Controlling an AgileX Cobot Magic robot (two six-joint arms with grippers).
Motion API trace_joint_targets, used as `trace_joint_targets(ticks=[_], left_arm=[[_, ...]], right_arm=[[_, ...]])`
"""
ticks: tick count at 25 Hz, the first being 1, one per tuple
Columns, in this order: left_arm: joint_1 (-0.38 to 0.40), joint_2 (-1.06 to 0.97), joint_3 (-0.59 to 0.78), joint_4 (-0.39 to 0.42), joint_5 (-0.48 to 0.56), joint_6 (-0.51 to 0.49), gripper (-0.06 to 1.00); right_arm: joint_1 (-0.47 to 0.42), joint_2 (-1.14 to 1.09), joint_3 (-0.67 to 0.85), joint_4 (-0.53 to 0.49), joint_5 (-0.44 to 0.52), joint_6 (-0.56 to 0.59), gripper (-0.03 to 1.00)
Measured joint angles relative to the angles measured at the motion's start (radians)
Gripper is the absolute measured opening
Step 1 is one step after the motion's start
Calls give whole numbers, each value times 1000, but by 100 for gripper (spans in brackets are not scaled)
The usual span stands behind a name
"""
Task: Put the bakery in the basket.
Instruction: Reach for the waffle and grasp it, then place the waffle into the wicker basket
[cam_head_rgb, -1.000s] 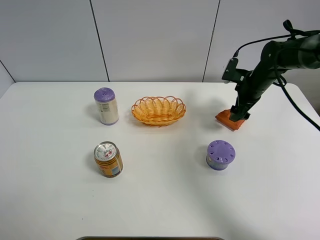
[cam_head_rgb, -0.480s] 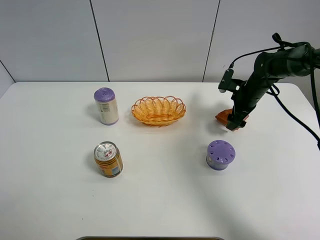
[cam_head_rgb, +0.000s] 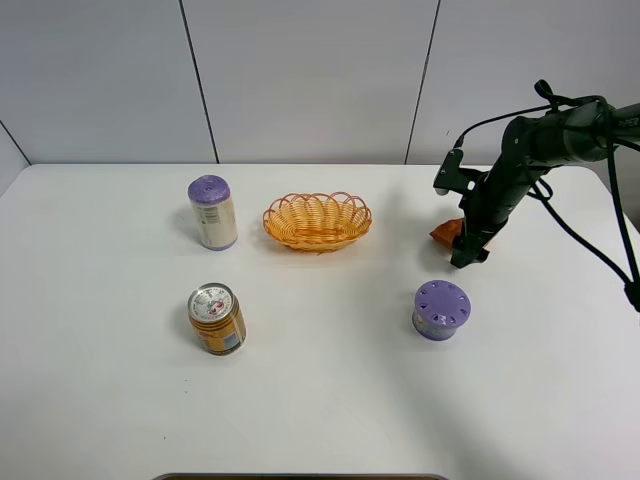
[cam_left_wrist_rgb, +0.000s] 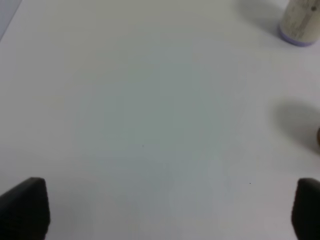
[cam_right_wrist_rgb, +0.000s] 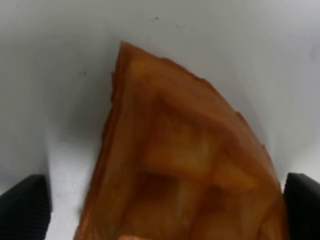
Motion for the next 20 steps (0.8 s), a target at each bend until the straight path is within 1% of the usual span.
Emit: trace_joint_targets(ticks=[2, 4, 20], left_arm=[[0, 0, 0, 0, 0, 0, 99], [0, 0, 0, 0, 0, 0, 99], [0, 0, 0, 0, 0, 0, 99]], right_arm=[[0, 0, 0, 0, 0, 0, 80], [0, 0, 0, 0, -3, -1, 70], [0, -1, 0, -1, -5, -1, 70]])
